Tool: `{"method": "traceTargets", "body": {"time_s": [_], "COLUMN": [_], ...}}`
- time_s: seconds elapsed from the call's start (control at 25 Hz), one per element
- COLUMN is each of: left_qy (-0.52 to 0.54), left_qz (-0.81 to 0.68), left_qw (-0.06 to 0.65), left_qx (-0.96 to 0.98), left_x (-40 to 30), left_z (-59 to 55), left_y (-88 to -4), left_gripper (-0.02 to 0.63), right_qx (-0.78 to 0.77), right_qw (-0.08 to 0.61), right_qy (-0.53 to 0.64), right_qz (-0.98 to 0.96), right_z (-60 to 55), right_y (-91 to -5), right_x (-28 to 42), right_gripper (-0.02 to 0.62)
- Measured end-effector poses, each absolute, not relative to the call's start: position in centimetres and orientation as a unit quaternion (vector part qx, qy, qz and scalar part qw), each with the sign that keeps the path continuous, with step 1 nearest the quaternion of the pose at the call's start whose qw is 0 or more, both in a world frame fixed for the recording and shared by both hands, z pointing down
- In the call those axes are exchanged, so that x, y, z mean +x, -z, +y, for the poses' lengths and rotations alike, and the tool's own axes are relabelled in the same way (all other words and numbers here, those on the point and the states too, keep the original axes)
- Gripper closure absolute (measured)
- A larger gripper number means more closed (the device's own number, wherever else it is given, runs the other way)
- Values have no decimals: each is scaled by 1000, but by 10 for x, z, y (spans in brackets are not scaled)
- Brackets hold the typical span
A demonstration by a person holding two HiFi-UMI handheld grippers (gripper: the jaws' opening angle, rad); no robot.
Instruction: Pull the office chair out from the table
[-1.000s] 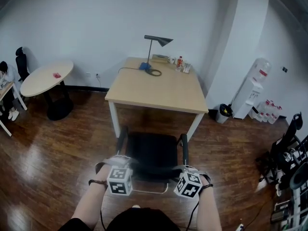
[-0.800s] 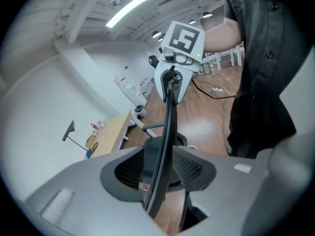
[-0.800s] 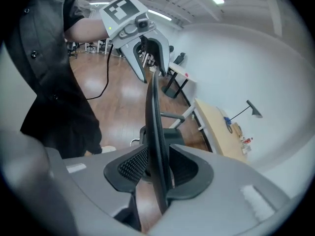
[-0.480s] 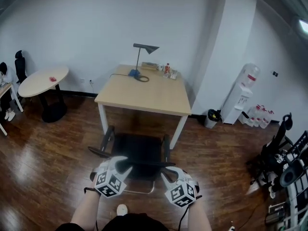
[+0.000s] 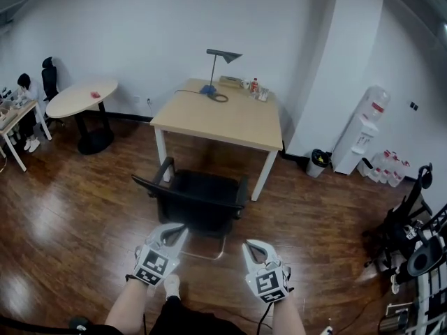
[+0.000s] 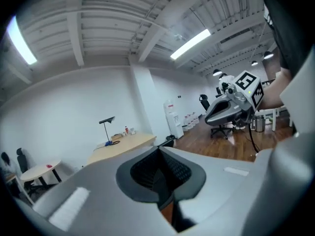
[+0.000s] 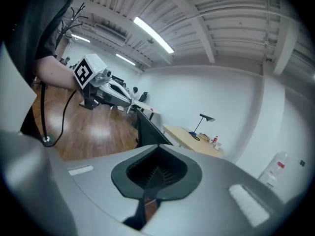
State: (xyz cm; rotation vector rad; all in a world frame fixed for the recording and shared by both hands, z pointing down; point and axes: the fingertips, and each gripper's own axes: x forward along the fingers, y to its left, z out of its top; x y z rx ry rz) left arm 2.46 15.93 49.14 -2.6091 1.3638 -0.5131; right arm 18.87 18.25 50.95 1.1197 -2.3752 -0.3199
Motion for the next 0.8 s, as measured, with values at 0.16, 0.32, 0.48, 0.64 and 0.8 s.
{"method": "traceTargets", "body": {"time_s": [0.16,0.32,0.48,0.64,0.8], "left_qy": [123,75,32,20,-12], "left_qz": [495,505,522,536,543], "left_qw": [62,46,31,32,22], "left_qx": [-858,-858,-851,-844,-839], "left_x": [20,10,0,-9,-38], "left_z": [186,211,232,242,263], "left_y": [-472,-461,-463,-463,-455], "left_gripper": [604,604,604,604,604], "right_qx": [409,432,459,497,512], "right_qw": [211,157,90,71,37], "right_qy": [112,83,19,10,-20], "right_qz": [-881,-884,-884,-865,-858], "right_z": [204,224,244,253,273], "right_y": [-498,-484,-484,-487,-489], "right_x": [200,215,240,259,246], "right_gripper": [581,581,581,582,583]}}
